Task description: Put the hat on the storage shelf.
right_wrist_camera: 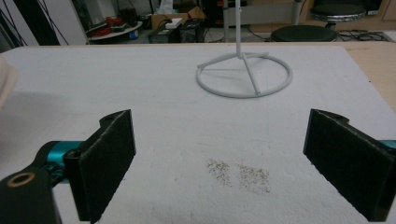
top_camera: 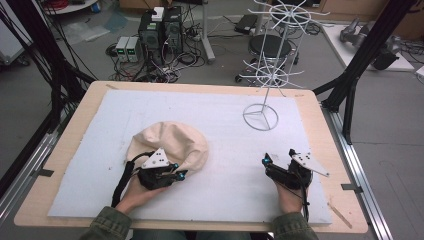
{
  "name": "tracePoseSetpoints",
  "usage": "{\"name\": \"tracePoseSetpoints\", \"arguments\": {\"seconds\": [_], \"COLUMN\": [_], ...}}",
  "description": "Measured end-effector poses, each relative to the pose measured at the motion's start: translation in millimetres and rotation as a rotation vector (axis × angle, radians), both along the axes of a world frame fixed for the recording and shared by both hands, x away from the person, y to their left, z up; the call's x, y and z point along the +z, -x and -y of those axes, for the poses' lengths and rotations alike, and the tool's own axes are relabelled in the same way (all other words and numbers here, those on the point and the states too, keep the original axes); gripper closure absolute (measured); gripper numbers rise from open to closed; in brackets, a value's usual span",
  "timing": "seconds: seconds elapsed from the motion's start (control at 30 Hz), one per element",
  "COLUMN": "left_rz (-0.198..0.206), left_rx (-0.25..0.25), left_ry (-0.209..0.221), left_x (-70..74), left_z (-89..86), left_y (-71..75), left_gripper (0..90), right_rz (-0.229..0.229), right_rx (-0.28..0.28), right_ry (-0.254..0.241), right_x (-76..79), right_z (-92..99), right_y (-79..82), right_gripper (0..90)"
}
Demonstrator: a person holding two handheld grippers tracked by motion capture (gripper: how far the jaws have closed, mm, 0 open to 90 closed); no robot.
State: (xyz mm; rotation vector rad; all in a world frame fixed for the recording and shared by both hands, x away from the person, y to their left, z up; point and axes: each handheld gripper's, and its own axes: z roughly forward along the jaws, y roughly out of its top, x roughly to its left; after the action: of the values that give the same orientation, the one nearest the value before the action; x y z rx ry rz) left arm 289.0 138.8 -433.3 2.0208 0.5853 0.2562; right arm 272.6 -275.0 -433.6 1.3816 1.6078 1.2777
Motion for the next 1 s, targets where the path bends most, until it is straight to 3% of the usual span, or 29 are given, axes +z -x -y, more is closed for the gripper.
{"name": "tracePoseSetpoints", "arguments": {"seconds": [0.1,0.13,0.23,0.43,0.47,0.5,0.57,0.6,0.73,0.77,0.87,1.0], "left_rz": [0.025,0.027,0.036,0.101,0.107,0.107,0.124,0.124,0.155,0.168,0.207,0.283], "left_rx": [0.015,0.021,0.025,0.039,0.046,0.046,0.06,0.06,0.079,0.081,0.092,0.114], "left_ry": [0.043,0.086,0.114,0.217,0.257,0.257,0.303,0.303,0.368,0.398,0.438,0.463], "left_x": [3.9,5.8,8.1,17.6,21.3,21.3,27.3,27.3,36.3,39.2,45.4,59.4], "left_z": [-4.5,-9.1,-13.3,-25.8,-30.3,-30.3,-37.1,-37.1,-46.9,-49.7,-52.1,-53.5], "left_y": [2.0,2.9,3.7,8.7,9.9,9.9,10.8,10.8,12.0,12.9,14.5,16.0], "left_gripper": [80.8,80.7,80.6,80.4,80.3,80.3,80.3,80.2,80.1,80.0,79.9,80.0], "right_rz": [0.002,0.003,0.003,0.002,0.003,0.003,0.004,0.004,0.004,0.003,0.003,0.004], "right_rx": [0.002,0.001,0.001,0.001,0.0,0.0,-0.001,-0.001,-0.002,-0.002,-0.002,-0.003], "right_ry": [0.003,0.003,0.003,0.004,0.004,0.006,0.005,0.005,0.007,0.005,0.005,0.005], "right_x": [0.0,0.0,0.0,-0.1,-0.1,-0.1,-0.1,-0.1,-0.2,-0.1,-0.2,0.1], "right_z": [0.1,0.1,0.1,0.1,0.1,0.1,-0.1,-0.1,-0.1,-0.1,-0.3,-1.0], "right_y": [-0.1,-0.1,-0.1,-0.1,-0.1,-0.1,-0.1,-0.1,-0.2,-0.2,-0.2,0.4], "right_gripper": [8.0,8.0,8.0,8.0,8.0,8.0,8.0,8.0,8.0,8.0,8.0,8.0]}}
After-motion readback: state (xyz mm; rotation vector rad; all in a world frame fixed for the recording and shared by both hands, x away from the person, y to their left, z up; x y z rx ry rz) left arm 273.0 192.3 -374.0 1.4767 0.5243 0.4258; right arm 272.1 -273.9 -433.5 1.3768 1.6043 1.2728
